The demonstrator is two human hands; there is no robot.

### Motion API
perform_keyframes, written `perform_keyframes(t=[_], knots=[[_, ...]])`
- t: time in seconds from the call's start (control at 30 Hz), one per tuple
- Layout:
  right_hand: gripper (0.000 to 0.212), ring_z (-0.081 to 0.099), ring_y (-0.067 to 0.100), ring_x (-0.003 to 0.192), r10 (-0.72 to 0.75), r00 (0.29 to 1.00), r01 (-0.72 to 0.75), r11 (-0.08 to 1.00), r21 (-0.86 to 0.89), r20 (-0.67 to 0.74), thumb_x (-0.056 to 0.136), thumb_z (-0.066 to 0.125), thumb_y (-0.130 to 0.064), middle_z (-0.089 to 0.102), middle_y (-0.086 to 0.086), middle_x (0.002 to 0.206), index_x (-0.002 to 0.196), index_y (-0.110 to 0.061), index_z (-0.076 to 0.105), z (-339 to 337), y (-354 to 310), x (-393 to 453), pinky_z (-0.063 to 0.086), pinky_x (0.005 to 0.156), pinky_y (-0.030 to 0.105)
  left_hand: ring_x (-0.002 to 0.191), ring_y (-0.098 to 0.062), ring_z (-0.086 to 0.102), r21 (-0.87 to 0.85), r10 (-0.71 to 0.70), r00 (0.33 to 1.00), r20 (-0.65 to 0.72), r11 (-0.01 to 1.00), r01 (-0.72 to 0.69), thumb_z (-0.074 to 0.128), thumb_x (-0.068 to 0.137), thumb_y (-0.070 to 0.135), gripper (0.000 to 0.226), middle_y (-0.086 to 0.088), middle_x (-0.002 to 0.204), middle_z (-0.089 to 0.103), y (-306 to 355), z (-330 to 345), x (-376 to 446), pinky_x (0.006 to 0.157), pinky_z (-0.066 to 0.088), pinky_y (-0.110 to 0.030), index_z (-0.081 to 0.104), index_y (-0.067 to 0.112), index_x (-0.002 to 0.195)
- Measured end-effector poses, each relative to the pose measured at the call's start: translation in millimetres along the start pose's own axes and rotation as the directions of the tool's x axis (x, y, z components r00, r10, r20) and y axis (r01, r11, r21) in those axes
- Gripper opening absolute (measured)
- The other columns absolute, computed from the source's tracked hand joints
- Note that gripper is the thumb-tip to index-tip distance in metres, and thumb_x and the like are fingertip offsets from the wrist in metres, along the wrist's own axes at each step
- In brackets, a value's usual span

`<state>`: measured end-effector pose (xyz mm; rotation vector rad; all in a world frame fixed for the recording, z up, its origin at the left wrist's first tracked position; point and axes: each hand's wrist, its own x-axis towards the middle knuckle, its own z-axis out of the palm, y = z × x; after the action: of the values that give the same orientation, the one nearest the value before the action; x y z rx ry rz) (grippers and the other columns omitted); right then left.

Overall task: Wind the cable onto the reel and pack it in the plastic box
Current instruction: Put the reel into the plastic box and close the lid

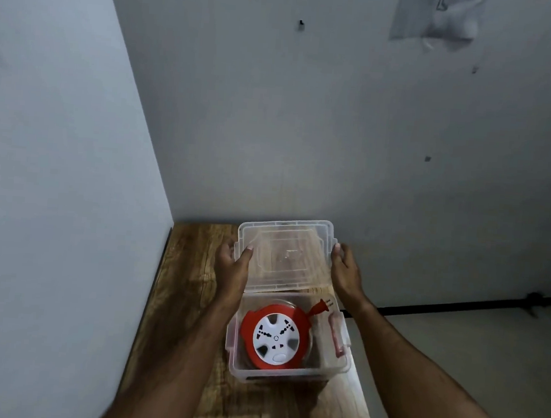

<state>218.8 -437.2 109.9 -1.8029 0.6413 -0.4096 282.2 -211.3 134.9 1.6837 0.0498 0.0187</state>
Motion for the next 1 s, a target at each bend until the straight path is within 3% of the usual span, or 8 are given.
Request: perform_keyframes(t=[0.07,0.23,0.33,0.47,0.6,0.77,0.87,1.0], knots=[[0.045,0.061,0.027,0.114,-0.01,1.0,0.01,0.999,0.032,-0.023,0.099,0.031,-0.07,0.065,0.004,0.119,0.115,-0.038,0.059,-2.8,-0.3,-5.6,0.052,0.099,0.054,0.115,-0.019,0.065,-0.016,-0.015,1.0,0.013,1.0,0.016,0.065,0.08,0.062,0.057,0.003,0.128,0.065,-8.6,-0.3,0.4,0.093,0.059,-0.047,0.058,0.032,0.128],[0.068,0.055,0.032,0.129,0.043,0.999,-0.045,0.992,0.115,0.018,0.088,0.023,-0.088,0.066,0.006,0.126,0.116,-0.042,0.065,-3.3,60.8,21.3,0.044,0.107,0.061,0.102,-0.016,0.071,-0.093,-0.002,0.999,0.044,0.996,0.006,0.061,0.098,0.035,0.025,0.006,0.11,0.073,-10.0,-3.8,-10.7,0.085,0.062,-0.044,0.066,0.029,0.121],[0.077,0.063,0.028,0.12,0.093,0.996,-0.094,0.979,0.18,0.015,0.083,0.025,-0.092,0.069,0.006,0.123,0.115,-0.037,0.068,-8.5,50.9,1.4,0.049,0.103,0.056,0.097,-0.023,0.071,-0.09,-0.009,0.999,0.032,0.996,0.012,0.055,0.101,0.04,0.023,0.0,0.104,0.072,-13.5,-9.4,-22.6,0.077,0.063,-0.04,0.067,0.026,0.115],[0.083,0.07,0.025,0.107,0.157,0.988,-0.151,0.935,0.321,0.008,0.078,0.039,-0.091,0.074,0.005,0.113,0.113,-0.023,0.072,-16.1,33.3,-30.6,0.055,0.095,0.049,0.087,-0.024,0.069,-0.119,-0.07,0.997,0.009,0.99,0.071,0.044,0.104,0.044,0.032,-0.011,0.101,0.07,-17.9,-17.4,-39.7,0.058,0.056,-0.024,0.063,0.019,0.11],[0.053,0.068,0.03,0.088,0.17,0.983,-0.136,0.929,0.343,-0.071,0.088,0.057,-0.066,0.07,0.012,0.091,0.087,-0.014,0.07,-20.5,30.7,-50.1,0.055,0.082,0.046,0.082,-0.023,0.069,-0.173,-0.121,0.993,-0.002,0.978,0.119,0.044,0.104,0.045,0.039,-0.013,0.101,0.07,-22.5,-23.9,-53.7,0.056,0.056,-0.025,0.063,0.013,0.112],[0.022,0.065,0.024,0.084,0.079,0.994,-0.049,0.938,0.342,-0.075,0.092,0.069,-0.02,0.068,0.01,0.09,0.102,0.0,0.068,-30.3,29.7,-72.9,0.051,0.069,0.033,0.086,-0.03,0.073,-0.136,-0.106,0.994,-0.022,0.985,0.102,0.06,0.09,0.053,0.033,-0.008,0.097,0.074,-35.5,-29.3,-75.8,0.073,0.063,-0.052,0.07,0.022,0.097],[0.024,0.066,0.022,0.095,0.03,0.999,-0.016,0.942,0.334,-0.036,0.089,0.067,-0.002,0.069,0.01,0.103,0.112,-0.004,0.065,-36.5,30.0,-84.7,0.053,0.072,0.024,0.084,-0.022,0.074,-0.103,-0.085,0.995,-0.051,0.991,0.079,0.065,0.092,0.029,0.008,-0.002,0.096,0.074,-39.8,-33.6,-91.5,0.072,0.063,-0.048,0.069,0.023,0.096],[0.039,0.067,0.019,0.104,-0.045,0.999,0.035,0.95,0.31,0.026,0.084,0.065,0.009,0.068,0.008,0.113,0.12,-0.005,0.062,-40.1,38.8,-96.3,0.058,0.077,0.026,0.097,-0.017,0.068,-0.057,-0.039,0.994,-0.106,0.998,0.033,0.06,0.09,0.006,0.021,0.002,0.104,0.07,-44.7,-40.7,-108.9,0.073,0.058,-0.031,0.068,0.024,0.098]])
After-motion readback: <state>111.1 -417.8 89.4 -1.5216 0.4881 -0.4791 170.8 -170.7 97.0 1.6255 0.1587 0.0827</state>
